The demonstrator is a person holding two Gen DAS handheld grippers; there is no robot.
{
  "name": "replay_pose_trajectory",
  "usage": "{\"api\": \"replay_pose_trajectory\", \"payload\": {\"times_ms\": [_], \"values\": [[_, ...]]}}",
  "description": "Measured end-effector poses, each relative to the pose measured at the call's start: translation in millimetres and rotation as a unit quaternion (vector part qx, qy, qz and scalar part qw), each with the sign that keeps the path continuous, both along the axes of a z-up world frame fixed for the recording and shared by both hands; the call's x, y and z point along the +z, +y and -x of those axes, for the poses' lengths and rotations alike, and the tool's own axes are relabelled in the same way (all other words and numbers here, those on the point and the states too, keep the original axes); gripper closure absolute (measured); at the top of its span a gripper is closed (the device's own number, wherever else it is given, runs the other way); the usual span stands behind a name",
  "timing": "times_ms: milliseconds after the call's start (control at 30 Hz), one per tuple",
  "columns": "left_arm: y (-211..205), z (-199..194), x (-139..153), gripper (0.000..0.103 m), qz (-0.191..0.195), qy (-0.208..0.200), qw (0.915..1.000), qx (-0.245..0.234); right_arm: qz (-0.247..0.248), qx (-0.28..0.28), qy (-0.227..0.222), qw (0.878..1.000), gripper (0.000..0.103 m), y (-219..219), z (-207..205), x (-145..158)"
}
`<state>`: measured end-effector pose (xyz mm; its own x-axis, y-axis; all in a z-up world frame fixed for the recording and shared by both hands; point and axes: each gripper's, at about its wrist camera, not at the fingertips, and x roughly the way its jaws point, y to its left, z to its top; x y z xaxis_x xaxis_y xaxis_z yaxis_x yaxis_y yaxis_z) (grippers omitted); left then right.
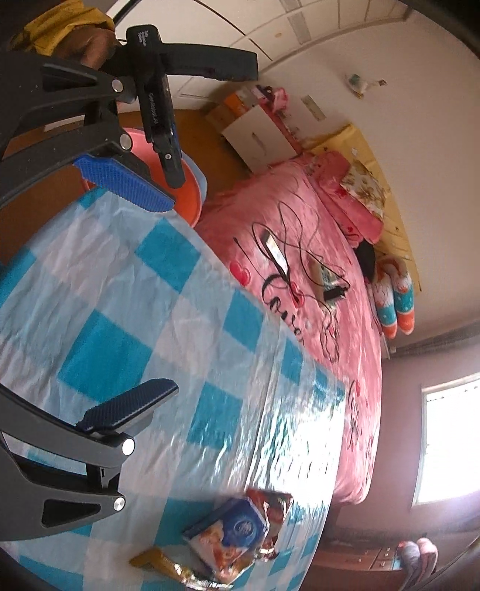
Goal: Collect trash
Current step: 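Open both grippers to drop the bottle and package into the bucket, then move both grippers back toward the red snack bag and tissue pack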
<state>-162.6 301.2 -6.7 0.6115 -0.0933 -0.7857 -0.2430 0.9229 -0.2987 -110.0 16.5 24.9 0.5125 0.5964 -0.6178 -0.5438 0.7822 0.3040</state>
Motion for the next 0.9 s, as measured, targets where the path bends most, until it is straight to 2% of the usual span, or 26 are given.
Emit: {"api": "replay_pose_trajectory", "payload": {"times_ms": [900], "values": [[-115, -32, 25, 0.022, -0.038, 0.0, 0.9942, -0.101, -0.047, -0.099, -0.013, 0.994, 0.012, -107, -16, 3]]}}
